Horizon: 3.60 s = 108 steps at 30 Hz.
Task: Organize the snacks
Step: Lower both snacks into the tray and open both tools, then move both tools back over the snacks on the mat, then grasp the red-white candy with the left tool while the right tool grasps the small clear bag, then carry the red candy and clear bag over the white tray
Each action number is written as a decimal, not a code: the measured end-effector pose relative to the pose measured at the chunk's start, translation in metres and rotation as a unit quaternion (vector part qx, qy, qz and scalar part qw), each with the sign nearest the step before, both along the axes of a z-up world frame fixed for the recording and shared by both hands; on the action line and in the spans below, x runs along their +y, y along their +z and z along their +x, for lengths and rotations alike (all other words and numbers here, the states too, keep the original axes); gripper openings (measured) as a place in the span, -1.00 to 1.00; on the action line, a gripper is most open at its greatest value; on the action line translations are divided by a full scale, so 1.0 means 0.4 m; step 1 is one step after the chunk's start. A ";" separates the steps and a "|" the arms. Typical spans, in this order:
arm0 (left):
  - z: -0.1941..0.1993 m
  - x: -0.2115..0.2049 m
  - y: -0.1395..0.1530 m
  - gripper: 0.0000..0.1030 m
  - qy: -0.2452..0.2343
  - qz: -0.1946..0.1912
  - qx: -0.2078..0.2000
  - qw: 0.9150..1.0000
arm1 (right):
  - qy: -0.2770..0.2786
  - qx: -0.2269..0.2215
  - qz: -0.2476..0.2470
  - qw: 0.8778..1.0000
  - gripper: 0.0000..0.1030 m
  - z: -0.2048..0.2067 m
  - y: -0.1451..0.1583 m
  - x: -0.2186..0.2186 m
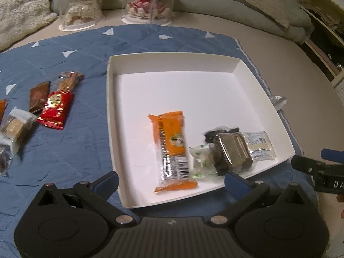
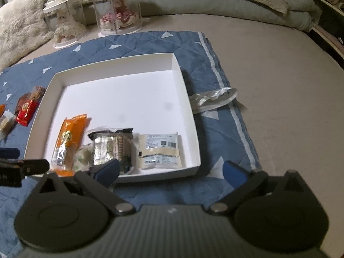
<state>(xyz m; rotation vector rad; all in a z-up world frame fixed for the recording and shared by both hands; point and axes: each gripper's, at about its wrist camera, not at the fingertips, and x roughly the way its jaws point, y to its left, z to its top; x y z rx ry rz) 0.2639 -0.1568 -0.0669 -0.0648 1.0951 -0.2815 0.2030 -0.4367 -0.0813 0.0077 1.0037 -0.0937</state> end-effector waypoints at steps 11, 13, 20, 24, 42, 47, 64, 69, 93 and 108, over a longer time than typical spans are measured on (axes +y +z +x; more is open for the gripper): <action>-0.008 0.120 0.015 1.00 0.023 0.010 -0.005 1.000 | 0.028 -0.009 0.005 1.000 0.99 0.025 0.015 0.109; -0.008 0.154 0.018 1.00 0.030 0.014 -0.008 0.999 | 0.036 -0.010 0.007 0.999 0.99 0.034 0.016 0.141; -0.006 0.294 0.030 1.00 0.060 0.017 -0.013 0.998 | 0.059 -0.010 0.020 0.998 0.99 0.064 0.009 0.264; -0.007 0.380 0.031 1.00 0.077 0.022 -0.014 0.997 | 0.064 -0.014 0.036 0.997 0.99 0.079 0.011 0.330; -0.038 0.740 -0.005 1.00 0.153 0.046 -0.008 0.987 | 0.094 -0.036 0.096 0.990 0.99 0.119 0.003 0.627; -0.051 0.827 -0.012 1.00 0.196 0.053 -0.017 0.979 | 0.112 -0.046 0.149 0.981 0.99 0.149 -0.017 0.705; -0.033 0.928 -0.066 0.32 0.247 0.037 0.000 0.968 | 0.125 -0.006 0.263 0.957 0.42 0.230 -0.123 0.944; -0.028 0.930 -0.073 0.31 0.266 0.048 0.001 0.963 | 0.129 0.016 0.269 0.954 0.31 0.248 -0.169 1.015; -0.001 0.925 -0.089 -0.39 0.295 0.050 0.009 0.954 | 0.138 0.031 0.261 0.955 -0.42 0.245 -0.204 1.000; -0.067 0.856 0.052 -0.39 0.287 0.017 -0.068 0.955 | 0.195 -0.027 0.202 0.959 -0.42 0.164 -0.071 0.913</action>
